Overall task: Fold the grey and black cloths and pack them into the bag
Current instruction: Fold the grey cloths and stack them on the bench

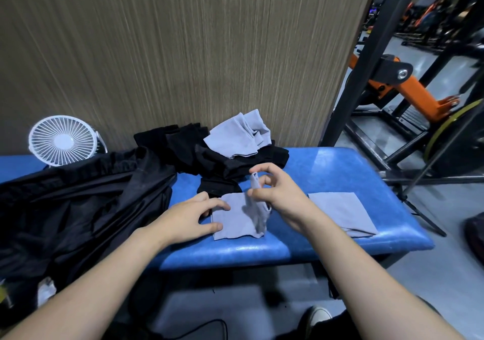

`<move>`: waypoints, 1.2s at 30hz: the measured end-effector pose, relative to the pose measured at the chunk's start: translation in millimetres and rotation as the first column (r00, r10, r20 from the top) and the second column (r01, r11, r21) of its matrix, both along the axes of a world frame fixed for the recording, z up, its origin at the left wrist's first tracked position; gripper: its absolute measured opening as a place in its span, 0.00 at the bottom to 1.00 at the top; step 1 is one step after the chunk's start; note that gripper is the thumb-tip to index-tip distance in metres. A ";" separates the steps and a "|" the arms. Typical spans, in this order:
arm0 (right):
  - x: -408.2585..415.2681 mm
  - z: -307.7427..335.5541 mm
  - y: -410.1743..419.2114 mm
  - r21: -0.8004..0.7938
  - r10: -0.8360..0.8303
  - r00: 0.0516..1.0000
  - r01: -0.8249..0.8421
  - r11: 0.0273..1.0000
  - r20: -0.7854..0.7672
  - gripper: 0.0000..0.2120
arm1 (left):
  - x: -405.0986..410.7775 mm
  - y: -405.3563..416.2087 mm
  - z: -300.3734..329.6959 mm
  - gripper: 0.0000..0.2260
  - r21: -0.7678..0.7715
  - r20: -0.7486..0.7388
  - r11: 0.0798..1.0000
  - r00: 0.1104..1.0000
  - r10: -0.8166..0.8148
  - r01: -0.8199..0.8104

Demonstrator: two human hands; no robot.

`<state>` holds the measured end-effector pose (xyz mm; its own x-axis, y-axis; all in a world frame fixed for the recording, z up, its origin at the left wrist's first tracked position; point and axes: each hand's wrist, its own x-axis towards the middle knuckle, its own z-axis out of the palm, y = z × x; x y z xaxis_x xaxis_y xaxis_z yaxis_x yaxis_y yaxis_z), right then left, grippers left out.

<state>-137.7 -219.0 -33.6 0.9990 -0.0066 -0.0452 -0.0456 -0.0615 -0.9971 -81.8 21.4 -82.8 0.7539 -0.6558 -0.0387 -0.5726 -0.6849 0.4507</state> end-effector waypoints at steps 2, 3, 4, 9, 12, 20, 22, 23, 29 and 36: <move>3.2 -2.1 11.6 -0.007 0.014 1.000 -0.014 1.000 -0.007 0.20 | -0.9 -0.5 -0.2 0.18 -0.009 0.004 1.000 1.000 0.001 -0.001; 4.3 -3.0 17.5 -0.029 0.026 1.000 -0.026 0.999 -0.008 0.20 | -1.5 -0.6 -0.4 0.19 -0.010 0.010 1.000 1.000 0.004 -0.004; 5.2 -3.9 23.3 -0.051 0.043 0.999 -0.043 0.998 -0.008 0.21 | -2.0 -1.0 -0.3 0.19 -0.007 0.019 1.000 1.000 0.007 -0.006; 11.2 -15.6 46.0 -0.206 0.093 0.995 -0.096 0.974 -0.021 0.20 | -2.6 0.2 3.3 0.20 -0.035 0.013 0.999 0.999 0.031 -0.031; 11.9 -23.2 54.9 -0.243 0.116 0.989 -0.134 0.961 -0.086 0.21 | -2.1 1.8 5.4 0.23 -0.073 -0.023 0.994 0.997 0.076 -0.077; 7.7 -17.6 53.4 -0.094 0.174 0.977 -0.186 0.978 -0.121 0.18 | 0.3 3.1 7.3 0.17 -0.162 -0.098 0.972 0.983 0.156 -0.171; 6.7 -12.6 46.2 -0.085 0.136 0.988 -0.141 0.986 -0.067 0.15 | -1.3 0.7 8.4 0.13 -0.142 -0.081 0.975 0.983 0.163 -0.173; 6.8 -10.5 41.6 -0.129 0.113 0.993 -0.117 0.985 -0.037 0.13 | -2.7 -1.1 9.3 0.15 -0.131 -0.069 0.977 0.985 0.159 -0.167; 7.7 -12.8 14.4 -0.679 0.162 0.974 -0.013 0.734 0.156 0.11 | -3.8 -5.8 10.2 0.19 -0.113 0.004 0.981 0.988 0.156 -0.155; 7.9 -23.0 9.1 -0.833 0.188 0.977 -0.186 0.521 -0.101 0.17 | -6.7 -5.6 11.0 0.19 -0.119 0.011 0.980 0.986 0.165 -0.162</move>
